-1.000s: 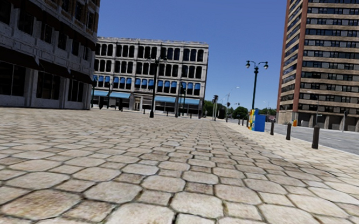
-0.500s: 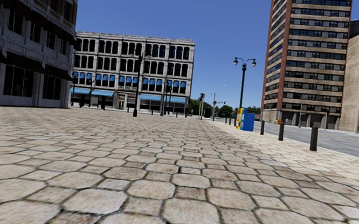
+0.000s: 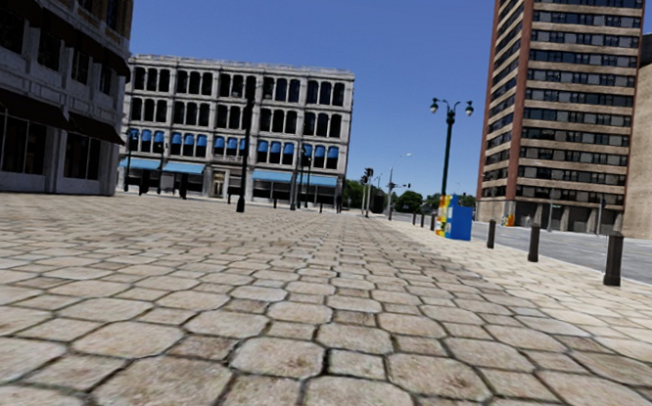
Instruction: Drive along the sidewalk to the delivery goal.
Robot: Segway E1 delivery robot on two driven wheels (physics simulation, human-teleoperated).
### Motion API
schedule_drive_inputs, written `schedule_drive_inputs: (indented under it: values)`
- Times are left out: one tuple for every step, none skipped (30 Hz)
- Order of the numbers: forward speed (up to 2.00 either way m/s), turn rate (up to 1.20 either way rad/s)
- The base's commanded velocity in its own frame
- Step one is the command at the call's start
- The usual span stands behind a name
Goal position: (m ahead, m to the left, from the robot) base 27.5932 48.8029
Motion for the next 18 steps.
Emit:
schedule_drive_inputs:
  values:
    - [1.92,0.00]
    - [1.92,0.00]
    - [1.92,0.00]
    - [1.92,0.00]
    - [1.92,0.00]
    - [1.92,0.00]
    - [1.92,0.00]
    - [1.92,0.00]
    - [1.92,0.00]
    - [1.92,0.00]
    - [1.92,0.00]
    - [1.92,0.00]
    - [1.92,0.00]
    - [1.92,0.00]
    - [1.92,0.00]
    - [1.92,0.00]
    - [1.92,0.00]
    - [1.92,0.00]
